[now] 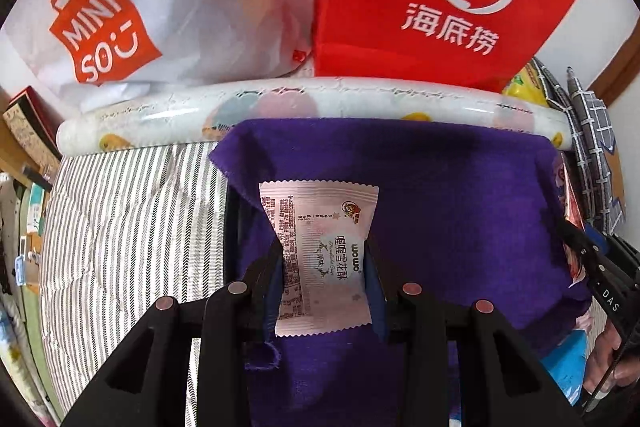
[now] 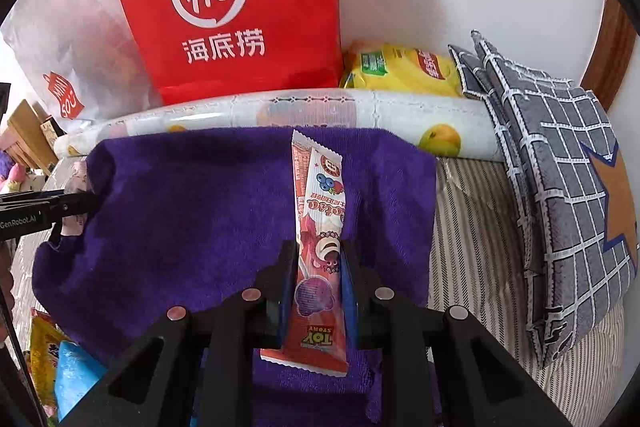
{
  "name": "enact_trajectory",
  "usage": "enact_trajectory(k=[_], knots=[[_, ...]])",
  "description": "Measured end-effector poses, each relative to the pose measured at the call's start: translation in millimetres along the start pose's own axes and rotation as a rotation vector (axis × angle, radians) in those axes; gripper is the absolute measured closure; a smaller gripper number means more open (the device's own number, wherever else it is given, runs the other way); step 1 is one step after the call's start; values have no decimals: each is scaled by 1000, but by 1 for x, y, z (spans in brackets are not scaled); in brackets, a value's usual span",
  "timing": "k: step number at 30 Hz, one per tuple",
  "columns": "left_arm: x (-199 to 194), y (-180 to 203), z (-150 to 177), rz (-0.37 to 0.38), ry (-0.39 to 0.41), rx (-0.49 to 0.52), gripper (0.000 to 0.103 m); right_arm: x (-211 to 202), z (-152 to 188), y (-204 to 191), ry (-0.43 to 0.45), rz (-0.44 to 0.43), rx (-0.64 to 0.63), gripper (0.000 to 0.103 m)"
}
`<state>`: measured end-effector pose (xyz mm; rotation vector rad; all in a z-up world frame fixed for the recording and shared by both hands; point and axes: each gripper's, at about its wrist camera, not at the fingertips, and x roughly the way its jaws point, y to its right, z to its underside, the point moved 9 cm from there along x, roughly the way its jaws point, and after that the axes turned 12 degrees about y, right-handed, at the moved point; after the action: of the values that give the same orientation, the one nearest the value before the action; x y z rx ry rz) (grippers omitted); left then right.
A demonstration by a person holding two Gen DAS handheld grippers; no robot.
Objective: Organize snacks
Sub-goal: 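Lower both snacks onto the purple towel and open both tools, then grasp the pink peach cake packet with the right tool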
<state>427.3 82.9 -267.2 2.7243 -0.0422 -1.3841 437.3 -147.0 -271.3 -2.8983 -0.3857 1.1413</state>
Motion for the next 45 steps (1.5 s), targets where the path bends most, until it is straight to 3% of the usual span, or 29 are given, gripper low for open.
enact_trajectory(k=[9, 14, 16, 19, 21, 25, 31, 39, 45], knots=[[10, 1, 6, -4, -32, -2, 66, 7, 4, 8, -19, -5, 40, 80], [12, 1, 6, 0, -36, 0, 66, -2, 1, 3, -6, -32, 32, 72], [11, 2, 5, 2, -35, 3, 64, -8, -3, 4, 13, -23, 35, 58], [6, 4, 1, -4, -19, 9, 52, -27, -15, 7, 78, -5, 51, 39], [-1, 4, -2, -7, -5, 17, 46, -38, -21, 11, 105, 6, 64, 35], [-21, 3, -8, -14, 32, 7, 44, -65, -17, 19, 131, 29, 70, 34], [-52, 2, 3, 17, 48, -3, 44, -92, 19, 33, 92, 117, 31, 36], [-89, -10, 36, 19, 56, -4, 44, -97, 74, 26, 2, -14, 123, 57], [-103, -18, 67, 17, 30, -35, 44, -78, 85, 22, -30, -65, 152, 61]])
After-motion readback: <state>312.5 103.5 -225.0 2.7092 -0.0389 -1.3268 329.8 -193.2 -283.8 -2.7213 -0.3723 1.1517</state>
